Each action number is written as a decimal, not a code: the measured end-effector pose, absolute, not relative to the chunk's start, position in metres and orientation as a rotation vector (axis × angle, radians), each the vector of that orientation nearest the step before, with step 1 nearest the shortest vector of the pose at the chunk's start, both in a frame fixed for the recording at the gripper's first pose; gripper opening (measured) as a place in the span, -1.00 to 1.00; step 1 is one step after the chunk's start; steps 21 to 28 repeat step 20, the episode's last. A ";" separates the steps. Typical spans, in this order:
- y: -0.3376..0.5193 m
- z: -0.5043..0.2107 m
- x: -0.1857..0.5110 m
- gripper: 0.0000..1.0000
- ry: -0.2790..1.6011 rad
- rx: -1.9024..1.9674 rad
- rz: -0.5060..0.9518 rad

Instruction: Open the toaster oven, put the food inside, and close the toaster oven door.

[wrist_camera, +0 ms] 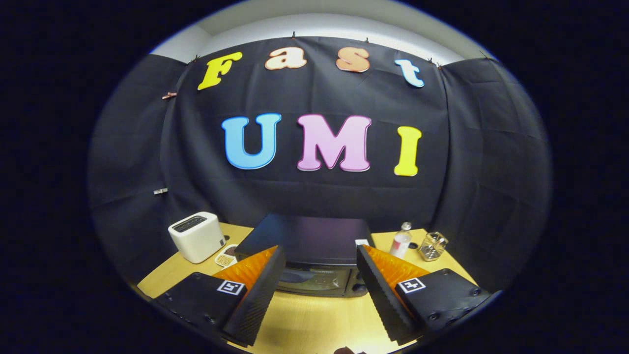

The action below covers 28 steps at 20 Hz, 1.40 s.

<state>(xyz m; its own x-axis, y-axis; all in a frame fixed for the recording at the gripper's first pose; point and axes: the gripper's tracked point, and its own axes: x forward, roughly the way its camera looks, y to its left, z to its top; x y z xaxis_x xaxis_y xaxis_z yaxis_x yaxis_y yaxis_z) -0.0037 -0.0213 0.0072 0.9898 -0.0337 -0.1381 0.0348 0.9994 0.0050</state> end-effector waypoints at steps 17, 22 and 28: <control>-0.157 0.077 -0.026 0.95 -0.005 0.121 -0.117; -0.158 0.074 -0.018 0.98 0.006 0.115 -0.090; -0.158 0.074 -0.018 0.98 0.006 0.115 -0.090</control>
